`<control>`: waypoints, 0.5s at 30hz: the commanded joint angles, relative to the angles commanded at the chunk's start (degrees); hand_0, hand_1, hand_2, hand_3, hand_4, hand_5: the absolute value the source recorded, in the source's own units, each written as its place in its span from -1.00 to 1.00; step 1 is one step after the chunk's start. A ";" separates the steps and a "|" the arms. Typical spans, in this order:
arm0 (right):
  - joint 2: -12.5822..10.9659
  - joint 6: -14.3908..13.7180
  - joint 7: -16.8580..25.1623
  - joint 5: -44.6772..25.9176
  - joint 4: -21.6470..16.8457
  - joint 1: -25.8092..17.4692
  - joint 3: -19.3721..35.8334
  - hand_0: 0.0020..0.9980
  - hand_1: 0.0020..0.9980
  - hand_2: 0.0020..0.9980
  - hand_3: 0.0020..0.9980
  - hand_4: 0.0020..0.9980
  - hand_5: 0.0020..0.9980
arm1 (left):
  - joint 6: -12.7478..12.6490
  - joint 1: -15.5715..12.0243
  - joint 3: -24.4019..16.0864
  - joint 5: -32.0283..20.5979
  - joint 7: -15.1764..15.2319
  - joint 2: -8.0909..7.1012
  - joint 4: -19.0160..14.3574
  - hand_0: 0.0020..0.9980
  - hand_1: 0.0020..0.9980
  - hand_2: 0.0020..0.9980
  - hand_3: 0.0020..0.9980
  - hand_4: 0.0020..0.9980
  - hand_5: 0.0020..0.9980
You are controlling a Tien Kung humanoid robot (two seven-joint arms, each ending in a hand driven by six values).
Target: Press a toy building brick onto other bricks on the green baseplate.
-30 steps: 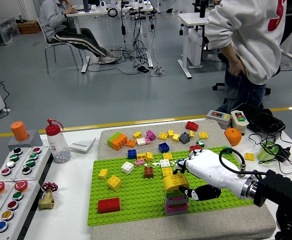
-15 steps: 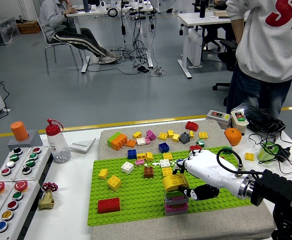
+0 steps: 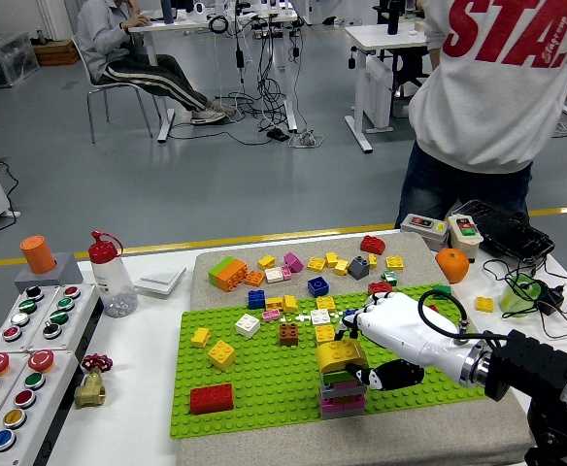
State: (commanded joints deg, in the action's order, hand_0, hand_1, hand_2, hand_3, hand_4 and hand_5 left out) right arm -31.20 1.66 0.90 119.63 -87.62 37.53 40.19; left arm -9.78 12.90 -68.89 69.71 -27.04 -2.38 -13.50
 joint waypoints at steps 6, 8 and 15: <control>-0.18 0.19 -0.13 0.08 -0.26 0.00 0.14 0.52 0.16 0.10 0.14 -0.07 -0.42 | -0.05 0.08 -0.02 0.00 0.03 -0.02 0.02 0.23 0.17 0.18 -0.14 -0.41 0.88; -0.30 0.25 -0.14 0.07 -0.48 -0.04 0.25 0.52 0.16 0.10 0.14 -0.07 -0.42 | -0.06 0.09 -0.05 0.02 0.05 -0.02 0.02 0.23 0.17 0.18 -0.14 -0.41 0.88; -0.58 0.42 -0.20 0.00 -0.99 -0.12 0.35 0.52 0.16 0.10 0.15 -0.07 -0.41 | -0.09 0.13 -0.14 0.18 0.04 -0.03 0.02 0.24 0.17 0.17 -0.14 -0.41 0.88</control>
State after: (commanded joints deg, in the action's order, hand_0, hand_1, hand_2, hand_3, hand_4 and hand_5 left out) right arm -31.78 2.08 0.70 119.64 -88.61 37.41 40.54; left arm -9.86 13.03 -69.03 69.88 -27.00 -2.41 -13.47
